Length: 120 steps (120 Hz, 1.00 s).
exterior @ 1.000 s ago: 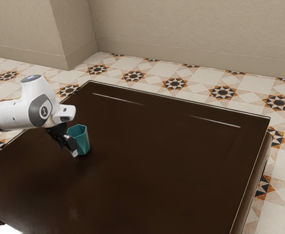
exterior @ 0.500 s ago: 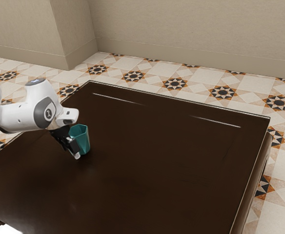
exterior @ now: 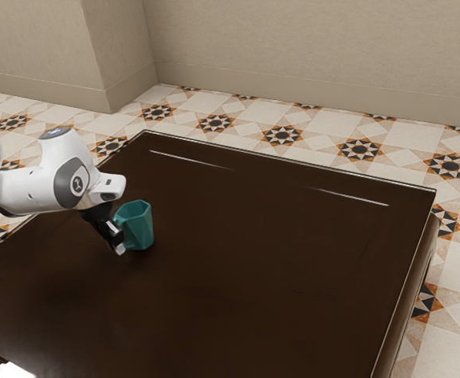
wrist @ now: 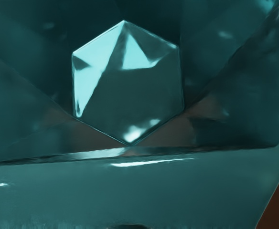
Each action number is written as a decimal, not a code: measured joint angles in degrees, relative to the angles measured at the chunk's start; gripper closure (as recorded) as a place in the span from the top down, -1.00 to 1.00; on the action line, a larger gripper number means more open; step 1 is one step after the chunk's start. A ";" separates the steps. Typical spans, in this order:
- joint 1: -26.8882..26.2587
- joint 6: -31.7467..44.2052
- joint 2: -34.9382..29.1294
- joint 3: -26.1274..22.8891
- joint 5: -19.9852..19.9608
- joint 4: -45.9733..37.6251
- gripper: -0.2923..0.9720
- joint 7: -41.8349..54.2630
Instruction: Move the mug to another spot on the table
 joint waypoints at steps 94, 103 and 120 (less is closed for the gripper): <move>1.27 6.49 -7.94 -12.81 -1.03 -10.03 -0.62 -1.66; 0.82 7.17 -7.54 -12.85 -0.51 -10.02 -0.62 -1.80; 0.81 8.15 -6.24 -12.80 0.71 -9.41 -0.62 -2.00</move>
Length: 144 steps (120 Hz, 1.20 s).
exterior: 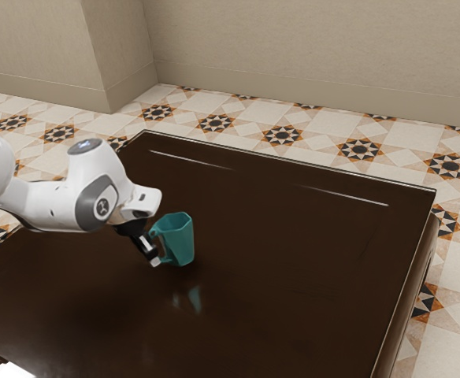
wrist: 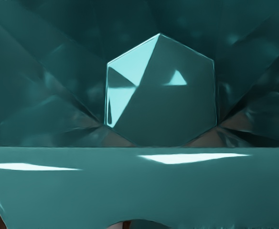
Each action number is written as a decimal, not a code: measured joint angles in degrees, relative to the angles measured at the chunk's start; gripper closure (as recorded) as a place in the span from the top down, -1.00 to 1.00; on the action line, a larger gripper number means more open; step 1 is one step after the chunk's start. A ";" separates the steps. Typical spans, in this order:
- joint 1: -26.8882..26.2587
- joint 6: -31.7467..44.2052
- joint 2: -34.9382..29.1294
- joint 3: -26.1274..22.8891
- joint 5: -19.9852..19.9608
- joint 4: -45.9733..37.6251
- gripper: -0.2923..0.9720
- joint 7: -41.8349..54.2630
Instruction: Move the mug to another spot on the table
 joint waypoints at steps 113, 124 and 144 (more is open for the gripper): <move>0.67 -4.87 -3.32 -0.11 1.67 -0.68 0.38 0.57; 0.80 -11.54 -9.01 -0.02 1.62 -0.07 0.43 -1.40; 1.07 -23.63 -13.65 -0.10 1.69 11.40 0.49 -7.02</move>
